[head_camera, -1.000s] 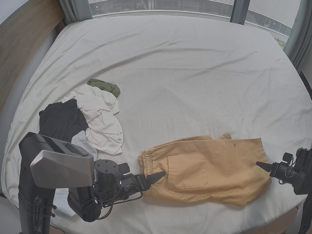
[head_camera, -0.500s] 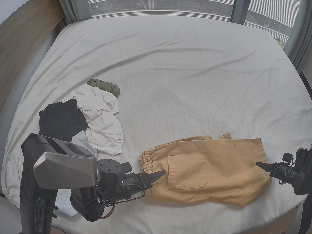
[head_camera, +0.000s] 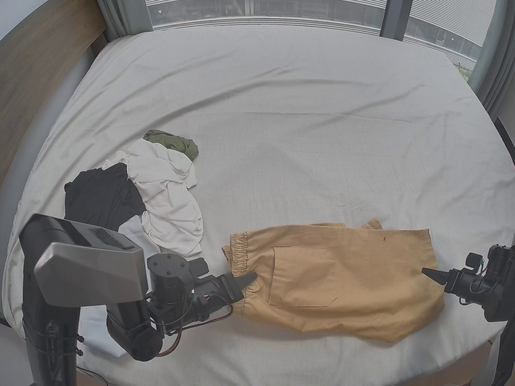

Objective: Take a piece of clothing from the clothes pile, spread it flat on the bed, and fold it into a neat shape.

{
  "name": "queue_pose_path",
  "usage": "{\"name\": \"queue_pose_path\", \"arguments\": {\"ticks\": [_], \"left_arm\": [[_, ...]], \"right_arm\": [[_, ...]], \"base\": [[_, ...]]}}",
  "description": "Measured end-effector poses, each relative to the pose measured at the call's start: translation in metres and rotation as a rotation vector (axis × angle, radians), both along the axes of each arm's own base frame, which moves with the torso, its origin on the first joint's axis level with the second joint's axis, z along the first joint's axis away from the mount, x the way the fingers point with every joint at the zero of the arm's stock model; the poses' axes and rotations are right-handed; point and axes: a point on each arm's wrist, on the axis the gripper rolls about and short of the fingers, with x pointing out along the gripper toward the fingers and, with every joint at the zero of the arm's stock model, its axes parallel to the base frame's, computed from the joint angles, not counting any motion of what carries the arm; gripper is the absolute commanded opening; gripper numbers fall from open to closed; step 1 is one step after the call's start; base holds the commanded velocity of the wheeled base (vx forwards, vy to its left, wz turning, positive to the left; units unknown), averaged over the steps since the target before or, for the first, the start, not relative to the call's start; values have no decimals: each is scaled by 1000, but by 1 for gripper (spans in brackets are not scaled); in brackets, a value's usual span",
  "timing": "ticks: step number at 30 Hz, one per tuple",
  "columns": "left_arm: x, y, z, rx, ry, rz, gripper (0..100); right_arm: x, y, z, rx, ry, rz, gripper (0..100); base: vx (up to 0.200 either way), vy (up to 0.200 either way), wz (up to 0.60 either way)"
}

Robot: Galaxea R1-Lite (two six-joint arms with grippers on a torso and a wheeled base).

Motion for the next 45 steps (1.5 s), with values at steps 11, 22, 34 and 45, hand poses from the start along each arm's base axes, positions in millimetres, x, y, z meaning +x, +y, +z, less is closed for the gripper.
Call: {"name": "queue_pose_path", "arguments": {"ticks": [11,22,34,45], "left_arm": [[-10,26,15,14,7,61,0],[-12,62,29,7,5,153,0],[-15,96,34,4,25,235,0],[-19,119,34,18,34,253,0]], "right_arm": [[0,0,1,-2,-5,0,100],[0,0,1,-2,-4,1,100],[1,1,0,-1,-1,3,100],[0,1,0,1,2,5,100]], "base": [[0,0,0],[0,0,0],[0,0,0],[0,0,0]]}}
